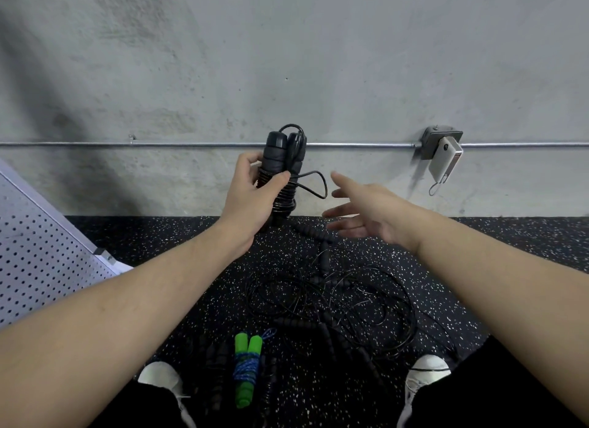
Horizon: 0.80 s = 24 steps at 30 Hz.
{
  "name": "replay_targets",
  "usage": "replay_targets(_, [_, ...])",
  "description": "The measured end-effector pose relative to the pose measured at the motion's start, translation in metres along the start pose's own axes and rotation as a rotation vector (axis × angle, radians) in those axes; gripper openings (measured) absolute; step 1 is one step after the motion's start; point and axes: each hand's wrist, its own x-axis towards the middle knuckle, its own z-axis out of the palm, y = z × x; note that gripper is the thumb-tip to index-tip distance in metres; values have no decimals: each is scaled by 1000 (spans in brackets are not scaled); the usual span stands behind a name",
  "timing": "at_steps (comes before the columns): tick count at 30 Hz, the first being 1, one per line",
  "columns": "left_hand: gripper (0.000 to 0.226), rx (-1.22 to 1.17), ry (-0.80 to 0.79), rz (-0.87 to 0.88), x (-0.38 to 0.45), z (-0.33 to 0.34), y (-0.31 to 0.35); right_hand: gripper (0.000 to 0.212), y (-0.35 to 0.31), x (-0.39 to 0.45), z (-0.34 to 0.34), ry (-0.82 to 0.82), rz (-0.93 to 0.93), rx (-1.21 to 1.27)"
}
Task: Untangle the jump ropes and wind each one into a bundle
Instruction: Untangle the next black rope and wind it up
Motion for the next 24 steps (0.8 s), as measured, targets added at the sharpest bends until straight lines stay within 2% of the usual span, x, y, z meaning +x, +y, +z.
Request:
replay_targets(5, [30, 114, -118, 31, -6, 4, -6, 38, -3, 1, 1, -43, 48, 182])
replay_targets(9, [31, 189, -152, 76, -8, 6, -7, 41, -7, 4, 0, -38, -11, 340])
replay_targets(12, [32, 190, -147, 89, -7, 5, -8, 32, -10, 1, -1, -36, -59, 402])
replay_targets(17, [33, 294, -195, 125, -6, 2, -10, 43, -7, 1, -2, -20, -99, 408])
replay_targets(20, [33, 318, -197, 162, -7, 3, -12, 48, -9, 3, -2, -67, -141, 459])
replay_targets(24, [33, 318, -193, 164, -6, 3, -11, 40, -11, 5, -3, -67, -244, 479])
